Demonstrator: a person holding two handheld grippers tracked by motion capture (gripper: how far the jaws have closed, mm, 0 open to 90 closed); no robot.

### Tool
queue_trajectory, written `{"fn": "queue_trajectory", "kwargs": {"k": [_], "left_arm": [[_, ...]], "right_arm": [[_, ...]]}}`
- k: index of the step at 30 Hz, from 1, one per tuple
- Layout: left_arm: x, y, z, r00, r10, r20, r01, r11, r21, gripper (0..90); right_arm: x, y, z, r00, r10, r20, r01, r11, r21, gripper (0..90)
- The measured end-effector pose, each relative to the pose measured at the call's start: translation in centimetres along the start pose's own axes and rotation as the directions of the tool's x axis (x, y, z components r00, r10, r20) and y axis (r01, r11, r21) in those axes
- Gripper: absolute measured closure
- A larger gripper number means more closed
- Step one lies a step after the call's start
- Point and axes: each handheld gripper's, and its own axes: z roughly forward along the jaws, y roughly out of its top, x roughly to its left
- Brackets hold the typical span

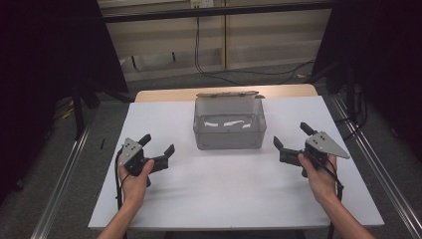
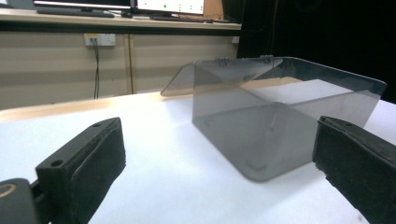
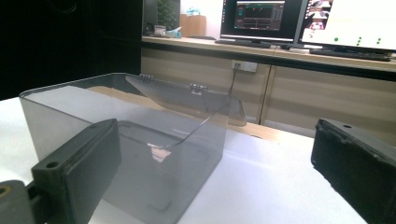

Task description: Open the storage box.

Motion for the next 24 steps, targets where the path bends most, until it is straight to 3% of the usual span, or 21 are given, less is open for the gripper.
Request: {"fn": "queue_trajectory", "kwargs": {"k": [2, 7, 10, 13, 24], "left_arm": [[0.0, -0.3, -0.8, 1.0000, 0.001, -0.007, -0.001, 1.0000, 0.005, 2.6], [-0.2, -0.9, -2.6, 0.9999, 0.011, -0.010, -0.011, 0.9998, 0.014, 2.6], [-0.1, -1.4, -3.4, 0.9998, 0.004, -0.018, -0.003, 0.9998, 0.019, 2.6], [0.0, -1.7, -4.2, 0.9996, 0.000, -0.029, 0.001, 0.9998, 0.019, 2.6], [-0.6, -2.7, -6.7, 0.9988, -0.001, -0.049, 0.002, 0.9995, 0.030, 2.6]], "right_arm": [[0.1, -0.2, -0.6, 0.9999, 0.014, -0.003, -0.014, 1.000, 0.000, 0.7], [0.1, -0.8, -2.2, 0.9998, -0.003, 0.022, 0.002, 1.000, 0.018, 0.1], [0.0, -1.5, -3.1, 0.9975, -0.048, 0.051, 0.047, 0.999, 0.026, 0.0], [-0.1, -2.2, -3.8, 0.9983, -0.025, 0.053, 0.023, 0.999, 0.039, 0.0], [0.2, -3.1, -6.8, 0.9971, -0.011, 0.076, 0.006, 0.997, 0.072, 0.0]]}}
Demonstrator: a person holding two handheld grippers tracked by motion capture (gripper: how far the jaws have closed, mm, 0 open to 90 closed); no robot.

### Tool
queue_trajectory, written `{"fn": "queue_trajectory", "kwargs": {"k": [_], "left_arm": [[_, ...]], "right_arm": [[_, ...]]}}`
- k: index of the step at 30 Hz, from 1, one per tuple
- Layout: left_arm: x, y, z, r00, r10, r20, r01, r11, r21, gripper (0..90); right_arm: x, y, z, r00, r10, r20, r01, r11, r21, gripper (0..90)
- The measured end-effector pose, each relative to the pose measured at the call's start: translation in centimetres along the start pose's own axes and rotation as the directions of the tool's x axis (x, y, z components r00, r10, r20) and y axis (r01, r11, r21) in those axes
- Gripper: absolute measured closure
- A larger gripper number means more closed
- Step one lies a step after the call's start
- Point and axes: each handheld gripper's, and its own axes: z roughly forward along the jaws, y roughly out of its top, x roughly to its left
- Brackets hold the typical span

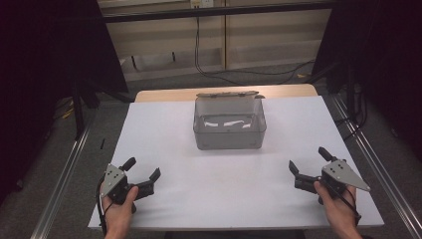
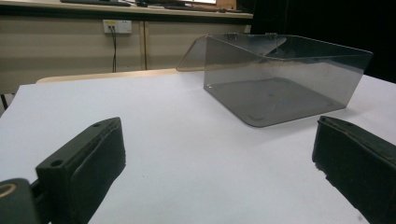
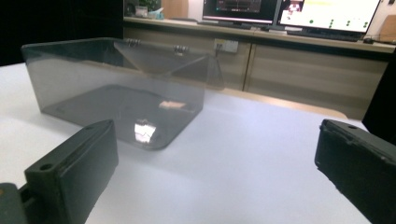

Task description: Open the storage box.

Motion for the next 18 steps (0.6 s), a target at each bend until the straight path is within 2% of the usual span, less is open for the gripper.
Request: {"fn": "queue_trajectory", "kwargs": {"k": [4, 6, 9, 10, 11, 13, 16, 18], "left_arm": [[-0.3, -0.3, -0.3, 0.9999, 0.010, -0.004, -0.010, 0.9999, 0.010, 2.6], [-0.5, -0.5, -0.5, 0.9999, 0.012, -0.012, -0.012, 0.9999, -0.010, 2.6], [-0.5, -0.9, -0.6, 0.9996, -0.018, -0.020, 0.018, 0.9998, -0.002, 2.6], [-0.4, -0.9, -0.7, 0.9995, -0.017, -0.027, 0.018, 0.9998, 0.006, 2.6], [-0.4, -1.0, -0.7, 0.9991, -0.015, -0.040, 0.015, 0.9998, 0.010, 2.7], [-0.5, -0.9, -0.6, 0.9989, -0.031, -0.034, 0.031, 0.9995, 0.003, 2.9], [-0.6, -0.8, -0.6, 0.9994, -0.017, -0.030, 0.017, 0.9999, 0.002, 2.9], [-0.5, -0.9, -0.5, 0.9993, -0.029, -0.023, 0.029, 0.9996, 0.008, 2.8]], "right_arm": [[-0.2, -0.5, -0.8, 1.0000, 0.000, 0.005, 0.000, 1.000, 0.018, 0.0], [-0.2, -0.8, -1.3, 0.9998, 0.003, 0.020, -0.003, 1.000, 0.009, 0.1], [-0.3, -0.9, -2.1, 0.9997, -0.009, 0.021, 0.009, 1.000, 0.002, 0.0], [-0.4, -1.1, -2.2, 0.9997, -0.014, 0.017, 0.014, 1.000, 0.009, 0.0], [-0.5, -1.3, -2.3, 0.9998, -0.007, 0.020, 0.007, 1.000, 0.022, 0.0], [-0.6, -1.5, -2.2, 0.9996, 0.008, 0.026, -0.009, 0.999, 0.037, 0.0], [-0.7, -1.4, -2.0, 0.9991, 0.024, 0.034, -0.024, 1.000, 0.019, 0.1], [-0.8, -1.2, -1.9, 0.9988, 0.031, 0.038, -0.031, 1.000, -0.004, 0.2]]}}
